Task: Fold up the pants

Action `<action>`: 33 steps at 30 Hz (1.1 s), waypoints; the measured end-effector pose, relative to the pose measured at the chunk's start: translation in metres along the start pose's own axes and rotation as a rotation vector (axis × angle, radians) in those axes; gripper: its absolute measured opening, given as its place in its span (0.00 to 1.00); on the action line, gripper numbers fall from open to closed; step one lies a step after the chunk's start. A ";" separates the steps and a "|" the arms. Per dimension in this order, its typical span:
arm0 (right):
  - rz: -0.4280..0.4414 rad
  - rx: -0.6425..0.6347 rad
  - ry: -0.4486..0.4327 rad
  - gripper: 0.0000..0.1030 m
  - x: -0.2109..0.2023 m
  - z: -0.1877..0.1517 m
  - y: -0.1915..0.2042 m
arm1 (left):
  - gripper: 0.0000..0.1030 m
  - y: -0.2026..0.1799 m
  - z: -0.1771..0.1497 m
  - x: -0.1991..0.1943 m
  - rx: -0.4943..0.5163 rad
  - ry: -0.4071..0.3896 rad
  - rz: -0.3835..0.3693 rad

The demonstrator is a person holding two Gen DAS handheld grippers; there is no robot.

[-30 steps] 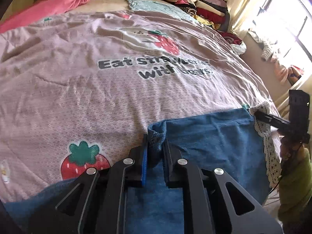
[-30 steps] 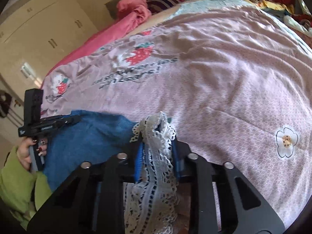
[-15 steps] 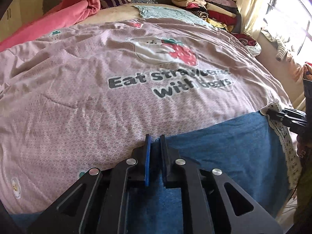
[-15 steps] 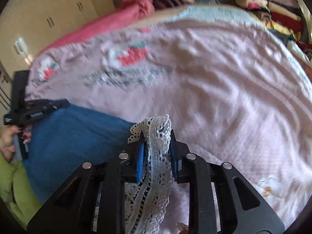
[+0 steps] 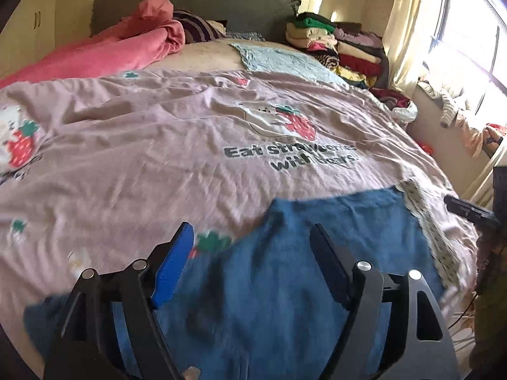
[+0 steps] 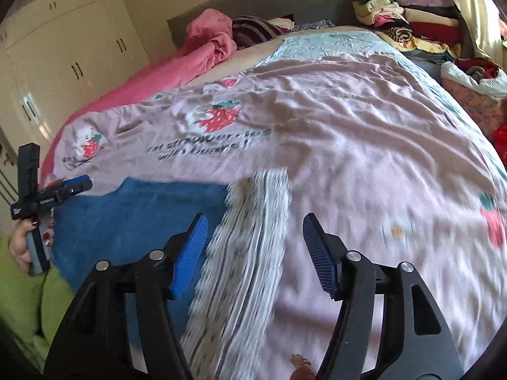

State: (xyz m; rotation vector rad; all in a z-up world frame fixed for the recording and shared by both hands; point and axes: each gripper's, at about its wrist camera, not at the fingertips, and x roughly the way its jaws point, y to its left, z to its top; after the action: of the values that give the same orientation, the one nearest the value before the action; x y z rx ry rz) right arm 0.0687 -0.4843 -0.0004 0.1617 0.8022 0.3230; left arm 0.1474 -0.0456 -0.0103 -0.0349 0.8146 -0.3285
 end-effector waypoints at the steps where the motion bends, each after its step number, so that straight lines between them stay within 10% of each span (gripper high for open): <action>1: 0.001 0.004 0.003 0.54 -0.006 -0.007 0.001 | 0.77 0.001 -0.007 -0.011 0.005 -0.008 0.002; 14: 0.025 0.116 0.148 0.52 -0.002 -0.071 -0.003 | 0.79 0.048 -0.073 -0.032 -0.090 0.145 0.119; 21: 0.088 0.057 0.178 0.10 0.000 -0.078 0.011 | 0.79 0.053 -0.080 -0.018 -0.096 0.200 0.164; 33: 0.003 0.048 0.204 0.11 -0.002 -0.091 0.006 | 0.79 0.055 -0.082 -0.017 -0.107 0.205 0.159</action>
State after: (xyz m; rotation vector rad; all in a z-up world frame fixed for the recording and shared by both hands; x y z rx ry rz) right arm -0.0003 -0.4775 -0.0597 0.1768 1.0123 0.3266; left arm 0.0931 0.0199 -0.0633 -0.0366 1.0312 -0.1390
